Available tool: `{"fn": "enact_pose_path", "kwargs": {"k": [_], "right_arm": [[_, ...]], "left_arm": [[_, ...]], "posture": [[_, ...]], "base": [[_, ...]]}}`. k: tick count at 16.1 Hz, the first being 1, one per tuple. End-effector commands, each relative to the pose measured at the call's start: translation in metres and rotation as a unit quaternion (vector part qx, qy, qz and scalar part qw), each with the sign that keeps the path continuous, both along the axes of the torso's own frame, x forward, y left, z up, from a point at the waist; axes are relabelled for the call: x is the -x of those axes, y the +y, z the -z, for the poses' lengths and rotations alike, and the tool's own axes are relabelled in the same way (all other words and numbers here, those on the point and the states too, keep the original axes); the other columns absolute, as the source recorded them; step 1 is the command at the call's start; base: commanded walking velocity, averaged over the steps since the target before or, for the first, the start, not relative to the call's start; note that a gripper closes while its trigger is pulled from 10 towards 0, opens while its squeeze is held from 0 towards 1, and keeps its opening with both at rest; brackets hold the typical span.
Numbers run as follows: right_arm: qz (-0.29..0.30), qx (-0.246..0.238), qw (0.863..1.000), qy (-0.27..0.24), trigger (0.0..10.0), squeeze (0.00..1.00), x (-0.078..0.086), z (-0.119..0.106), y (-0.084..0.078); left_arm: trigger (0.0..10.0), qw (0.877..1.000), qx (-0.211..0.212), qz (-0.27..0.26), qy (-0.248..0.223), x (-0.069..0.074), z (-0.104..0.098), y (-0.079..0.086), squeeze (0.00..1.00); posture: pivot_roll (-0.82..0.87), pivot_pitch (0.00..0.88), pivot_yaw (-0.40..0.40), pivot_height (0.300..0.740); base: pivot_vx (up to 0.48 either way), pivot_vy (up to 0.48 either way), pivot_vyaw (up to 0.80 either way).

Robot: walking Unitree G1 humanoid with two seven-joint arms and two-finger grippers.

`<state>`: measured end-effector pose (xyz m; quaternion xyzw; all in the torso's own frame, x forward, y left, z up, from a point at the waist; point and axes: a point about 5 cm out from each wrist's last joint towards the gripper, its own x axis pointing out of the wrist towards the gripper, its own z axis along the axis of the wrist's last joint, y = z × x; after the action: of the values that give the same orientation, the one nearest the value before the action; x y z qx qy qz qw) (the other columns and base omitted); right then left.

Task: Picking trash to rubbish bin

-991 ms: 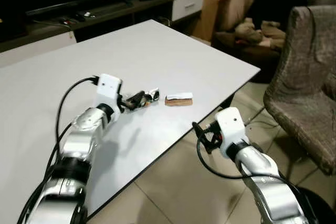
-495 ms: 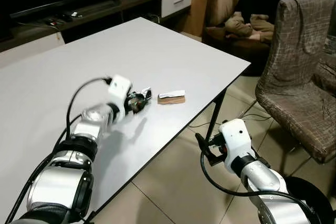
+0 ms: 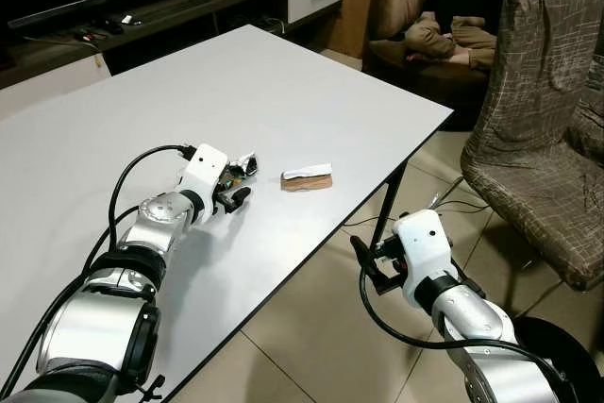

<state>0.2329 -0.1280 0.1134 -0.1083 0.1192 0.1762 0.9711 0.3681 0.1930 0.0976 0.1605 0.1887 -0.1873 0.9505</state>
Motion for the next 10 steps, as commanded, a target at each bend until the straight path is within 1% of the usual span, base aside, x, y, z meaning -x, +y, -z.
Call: {"fn": "enact_pose_path", "kwargs": {"k": [1, 3, 5, 8, 10], "right_arm": [[0.003, 0.004, 1.000, 0.001, 10.0, 0.00, -0.003, -0.001, 0.001], [0.002, 0.004, 1.000, 0.002, 10.0, 0.00, -0.004, 0.000, 0.002], [-0.001, 0.009, 1.000, 0.006, 10.0, 0.00, -0.004, 0.002, 0.002], [0.000, 0.008, 1.000, 0.007, 10.0, 0.00, -0.006, 0.003, 0.003], [-0.001, 0.009, 1.000, 0.007, 10.0, 0.00, -0.008, 0.004, 0.005]], "left_arm": [[0.0, 1.000, -0.002, 0.004, 0.017, 0.002, 0.003, 0.003, 0.00], [0.0, 1.000, 0.000, 0.009, 0.024, 0.003, 0.005, 0.003, 0.00], [0.0, 0.999, 0.018, 0.010, 0.042, 0.006, 0.010, 0.003, 0.00], [0.0, 0.998, 0.040, 0.008, 0.053, 0.009, 0.014, 0.003, 0.00], [0.0, 0.997, 0.044, 0.014, 0.057, 0.010, 0.015, 0.003, 0.00]], "posture": [[-0.12, 0.000, 0.037, 0.740], [-0.12, 0.000, 0.037, 0.740], [-0.12, 0.000, 0.038, 0.740], [-0.11, 0.000, 0.039, 0.740], [-0.10, 0.000, 0.039, 0.740]], "base": [[0.000, 0.000, 0.00], [0.000, 0.000, 0.00], [0.000, 0.000, 0.00], [0.000, 0.000, 0.00], [0.000, 0.000, 0.00]]}}
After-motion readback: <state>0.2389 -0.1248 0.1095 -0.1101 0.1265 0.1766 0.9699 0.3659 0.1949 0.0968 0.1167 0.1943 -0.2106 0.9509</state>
